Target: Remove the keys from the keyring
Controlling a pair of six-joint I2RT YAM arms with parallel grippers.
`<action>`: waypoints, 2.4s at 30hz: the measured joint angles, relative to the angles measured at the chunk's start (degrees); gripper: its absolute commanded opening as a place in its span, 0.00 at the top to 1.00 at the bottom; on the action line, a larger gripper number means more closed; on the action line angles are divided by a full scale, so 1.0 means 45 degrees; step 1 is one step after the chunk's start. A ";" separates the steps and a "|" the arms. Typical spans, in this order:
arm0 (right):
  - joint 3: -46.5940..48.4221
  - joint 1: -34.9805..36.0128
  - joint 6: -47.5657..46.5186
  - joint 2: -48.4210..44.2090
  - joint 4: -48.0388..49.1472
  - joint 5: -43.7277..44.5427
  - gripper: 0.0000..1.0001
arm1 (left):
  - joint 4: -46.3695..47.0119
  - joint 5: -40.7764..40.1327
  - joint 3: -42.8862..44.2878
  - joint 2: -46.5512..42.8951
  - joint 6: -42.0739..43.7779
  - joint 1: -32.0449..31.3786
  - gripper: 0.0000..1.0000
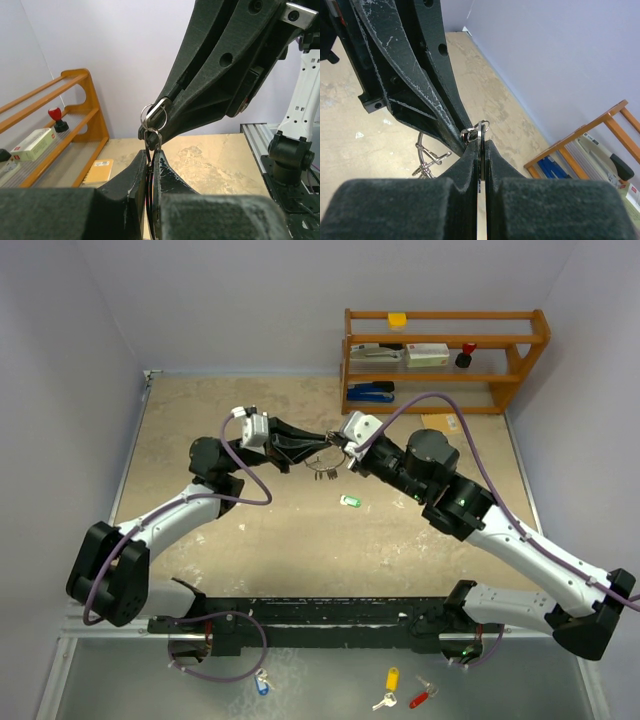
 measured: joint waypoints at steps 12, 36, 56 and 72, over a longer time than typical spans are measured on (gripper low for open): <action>0.0010 -0.0126 -0.0083 0.0257 -0.0617 0.0233 1.00 | -0.4221 -0.0874 0.0753 -0.0510 0.2992 -0.0083 1.00; 0.0991 -0.0403 -0.0403 0.1287 -0.1239 0.0835 1.00 | -0.5668 -0.1836 0.1865 0.0146 0.3502 -0.0058 1.00; 0.2098 -0.0427 -0.0699 0.2346 -0.2312 0.1613 1.00 | -0.8223 -0.2909 0.2739 0.0155 0.3993 0.0058 1.00; 0.3910 -0.0427 -0.1511 0.3279 -0.4002 0.1715 1.00 | -0.9262 -0.3633 0.3536 0.0160 0.3701 0.0049 1.00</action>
